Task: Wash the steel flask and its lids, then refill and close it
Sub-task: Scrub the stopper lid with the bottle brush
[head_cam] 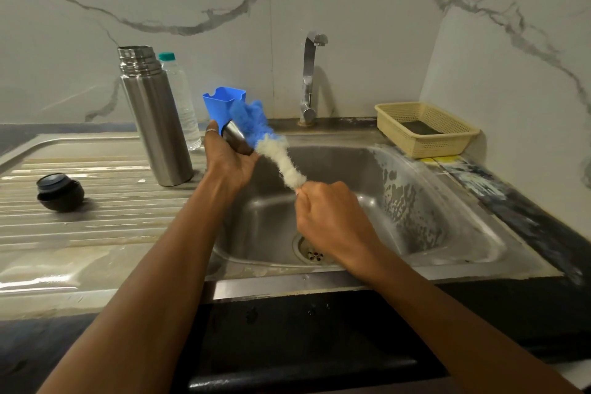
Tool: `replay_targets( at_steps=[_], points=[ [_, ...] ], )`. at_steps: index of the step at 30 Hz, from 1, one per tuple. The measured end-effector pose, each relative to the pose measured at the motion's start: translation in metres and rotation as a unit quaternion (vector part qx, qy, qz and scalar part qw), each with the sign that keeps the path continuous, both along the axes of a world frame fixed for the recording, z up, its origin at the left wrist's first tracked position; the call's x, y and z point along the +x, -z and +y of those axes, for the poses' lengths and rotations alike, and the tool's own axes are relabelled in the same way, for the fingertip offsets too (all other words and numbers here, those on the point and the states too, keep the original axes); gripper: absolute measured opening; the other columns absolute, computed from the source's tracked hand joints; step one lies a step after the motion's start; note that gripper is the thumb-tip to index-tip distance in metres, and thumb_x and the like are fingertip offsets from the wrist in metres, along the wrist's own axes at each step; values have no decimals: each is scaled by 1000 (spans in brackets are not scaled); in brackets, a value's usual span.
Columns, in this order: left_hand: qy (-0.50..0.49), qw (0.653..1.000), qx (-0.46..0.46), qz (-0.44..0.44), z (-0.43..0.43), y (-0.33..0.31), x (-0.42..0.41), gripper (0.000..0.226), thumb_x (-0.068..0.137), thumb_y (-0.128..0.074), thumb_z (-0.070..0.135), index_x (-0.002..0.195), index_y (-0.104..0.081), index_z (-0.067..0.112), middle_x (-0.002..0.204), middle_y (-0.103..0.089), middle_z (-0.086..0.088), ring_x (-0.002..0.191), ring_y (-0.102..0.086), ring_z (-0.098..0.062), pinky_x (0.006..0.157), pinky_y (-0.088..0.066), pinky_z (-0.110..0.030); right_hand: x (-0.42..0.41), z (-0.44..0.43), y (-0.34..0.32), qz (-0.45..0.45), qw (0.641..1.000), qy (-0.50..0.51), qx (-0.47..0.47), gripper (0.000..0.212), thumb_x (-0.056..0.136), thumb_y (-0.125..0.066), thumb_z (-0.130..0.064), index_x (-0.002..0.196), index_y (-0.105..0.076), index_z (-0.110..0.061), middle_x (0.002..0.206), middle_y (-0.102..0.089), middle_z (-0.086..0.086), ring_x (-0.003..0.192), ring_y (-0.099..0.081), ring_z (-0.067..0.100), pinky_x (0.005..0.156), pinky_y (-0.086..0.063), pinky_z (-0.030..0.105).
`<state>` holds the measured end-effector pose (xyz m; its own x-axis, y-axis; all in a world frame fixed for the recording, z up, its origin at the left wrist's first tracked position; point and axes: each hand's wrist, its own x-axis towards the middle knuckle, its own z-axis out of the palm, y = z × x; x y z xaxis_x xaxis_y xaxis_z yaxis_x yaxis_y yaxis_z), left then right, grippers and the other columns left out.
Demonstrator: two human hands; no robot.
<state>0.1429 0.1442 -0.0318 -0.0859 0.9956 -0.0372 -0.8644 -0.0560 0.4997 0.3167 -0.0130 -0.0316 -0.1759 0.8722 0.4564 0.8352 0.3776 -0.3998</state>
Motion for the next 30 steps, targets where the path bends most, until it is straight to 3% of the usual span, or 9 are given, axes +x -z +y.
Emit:
replay_targets(
  at_steps=[3, 7, 11, 13, 15, 19, 23, 27, 30],
  points=[
    [1, 1000, -6, 21, 2, 1, -2, 53, 103, -35, 43, 138, -54, 9, 130, -66, -19, 116, -66, -36, 102, -51, -54, 3, 2, -2, -3, 1000, 14, -7, 29, 102, -43, -20, 87, -64, -8, 77, -67, 13, 66, -62, 32, 56, -46, 37],
    [-2, 1000, 18, 11, 1, -4, -2, 33, 102, -40, 27, 121, -60, 8, 127, -66, -12, 108, -69, -30, 88, -58, -48, 0, -2, 0, -8, 1000, -3, 1, 28, 101, -43, -20, 83, -61, -9, 72, -65, 12, 63, -60, 32, 55, -43, 36],
    [-11, 999, -1, 41, 1, -4, -1, 43, 103, -49, 33, 138, -53, 8, 128, -67, -17, 112, -69, -34, 98, -53, -54, 5, 3, -1, -8, 1000, 12, -3, 27, 101, -43, -19, 85, -62, -9, 73, -65, 12, 64, -61, 32, 55, -44, 36],
    [-2, 1000, 11, 22, -1, -4, -4, 48, 102, -52, 33, 144, -51, 11, 126, -68, -13, 108, -70, -29, 90, -57, -47, 0, -4, 1, -22, 1000, -12, 5, 26, 101, -43, -18, 89, -64, -8, 72, -65, 12, 61, -60, 31, 54, -43, 36],
    [10, 1000, 25, 6, 0, -3, -6, 46, 103, -51, 32, 144, -52, 10, 119, -69, -11, 102, -71, -27, 86, -57, -45, 0, -3, 1, -12, 1000, -14, 5, 28, 101, -43, -20, 88, -65, -9, 72, -66, 12, 62, -62, 32, 55, -47, 39],
    [20, 999, 20, 32, 2, -2, -5, 45, 104, -47, 37, 139, -49, 9, 130, -66, -19, 114, -67, -35, 100, -51, -57, 4, 2, -3, 1, 1000, 13, -7, 30, 102, -42, -21, 86, -64, -9, 76, -68, 13, 66, -63, 32, 58, -50, 38],
    [38, 998, 43, 5, -3, -6, -5, 33, 98, -52, 23, 127, -55, 6, 97, -69, -11, 87, -69, -22, 82, -57, -38, -1, -10, -3, -7, 999, -31, 4, 30, 102, -44, -23, 83, -64, -12, 69, -66, 9, 58, -61, 29, 53, -44, 35],
    [-65, 985, 9, 161, 0, -6, -13, 47, 92, -72, 22, 133, -55, 6, 122, -67, -13, 108, -69, -27, 86, -60, -45, 20, 12, -21, 73, 997, 15, 6, 33, 102, -51, -23, 74, -65, -10, 63, -63, 0, 52, -55, 16, 50, -37, 28],
    [-115, 900, 53, 417, 0, -3, -8, 58, 77, -86, 19, 125, -58, 4, 115, -67, -11, 101, -68, -21, 80, -61, -31, 32, 17, -22, 48, 998, 25, 20, 34, 104, -50, -28, 77, -65, -13, 59, -57, -4, 51, -52, 13, 49, -35, 27]
  ],
)
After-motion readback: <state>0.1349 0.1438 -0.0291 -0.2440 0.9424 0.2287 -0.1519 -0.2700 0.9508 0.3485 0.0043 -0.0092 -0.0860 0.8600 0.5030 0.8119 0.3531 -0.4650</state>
